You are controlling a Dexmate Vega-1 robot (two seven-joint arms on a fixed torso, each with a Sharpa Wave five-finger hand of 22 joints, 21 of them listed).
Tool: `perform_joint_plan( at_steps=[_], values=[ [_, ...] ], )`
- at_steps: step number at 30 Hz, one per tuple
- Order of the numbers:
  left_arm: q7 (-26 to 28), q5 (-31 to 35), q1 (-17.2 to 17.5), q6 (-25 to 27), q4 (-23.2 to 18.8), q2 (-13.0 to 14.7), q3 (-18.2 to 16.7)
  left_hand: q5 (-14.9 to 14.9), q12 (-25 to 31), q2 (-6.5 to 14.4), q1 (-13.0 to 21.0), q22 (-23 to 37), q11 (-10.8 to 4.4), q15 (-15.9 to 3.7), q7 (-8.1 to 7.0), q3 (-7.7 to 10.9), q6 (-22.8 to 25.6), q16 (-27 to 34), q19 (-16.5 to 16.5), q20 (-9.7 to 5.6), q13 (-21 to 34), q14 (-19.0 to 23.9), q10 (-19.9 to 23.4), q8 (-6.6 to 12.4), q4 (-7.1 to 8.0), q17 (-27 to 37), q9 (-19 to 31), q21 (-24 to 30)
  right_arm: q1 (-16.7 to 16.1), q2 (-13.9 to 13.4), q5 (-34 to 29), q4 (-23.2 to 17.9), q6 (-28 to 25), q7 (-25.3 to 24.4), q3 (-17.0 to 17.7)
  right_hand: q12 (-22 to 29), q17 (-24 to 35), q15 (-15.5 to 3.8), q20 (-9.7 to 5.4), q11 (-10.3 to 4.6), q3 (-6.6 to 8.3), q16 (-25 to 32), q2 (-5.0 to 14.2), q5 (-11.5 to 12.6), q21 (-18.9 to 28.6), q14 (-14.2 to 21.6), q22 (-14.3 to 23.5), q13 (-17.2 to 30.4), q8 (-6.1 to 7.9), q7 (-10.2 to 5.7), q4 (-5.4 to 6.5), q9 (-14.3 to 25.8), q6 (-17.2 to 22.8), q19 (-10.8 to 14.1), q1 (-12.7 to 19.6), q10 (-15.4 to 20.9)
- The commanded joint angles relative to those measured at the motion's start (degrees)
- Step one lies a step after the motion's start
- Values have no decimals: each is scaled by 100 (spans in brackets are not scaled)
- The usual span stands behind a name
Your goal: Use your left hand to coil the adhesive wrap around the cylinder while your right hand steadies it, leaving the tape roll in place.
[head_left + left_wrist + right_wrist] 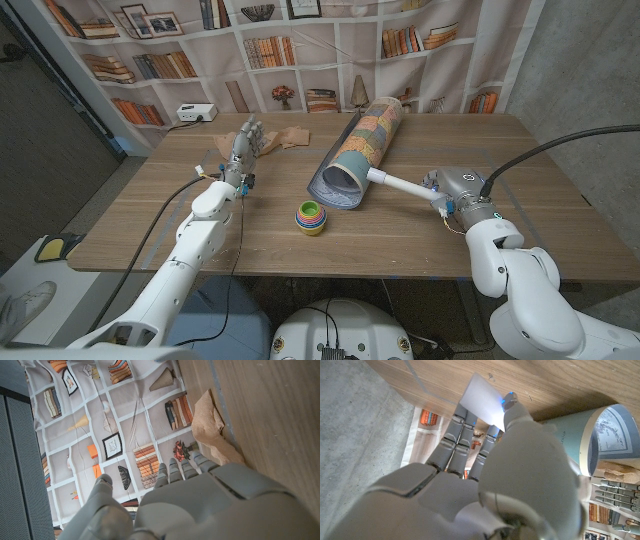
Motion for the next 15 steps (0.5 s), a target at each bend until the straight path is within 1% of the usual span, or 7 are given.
perform_joint_plan(
  at_steps=[1,7,15],
  values=[
    [-91,205,-171,-385,223,2,107,0,18,25,-1,27,6,-32,7,7,71,35,10,6,31,-13,68,18,-20,24,34,42,-217,266,-498,113,369,674,420,29,382,-1525,-520,-245,49,-29,312,35,65,702,8,21,-17,13,24,6,32,-33,247,311],
    [-99,249,-239,-459,298,15,127,-1,18,21,-1,27,-6,-32,22,7,105,36,13,5,31,-10,70,28,-22,24,35,43,-362,406,-668,157,497,850,620,29,406,-1525,-527,-244,47,-61,308,35,109,715,-2,32,-37,9,24,6,18,-61,247,311],
    [-39,389,-302,-640,376,37,159,-1,28,18,-2,27,-8,-31,40,7,147,37,18,6,32,-8,95,38,-23,24,36,44,-586,528,-683,185,679,841,911,21,444,-1526,-527,-246,45,-115,304,36,186,733,-18,32,-50,9,24,6,46,-101,247,318]
  ],
)
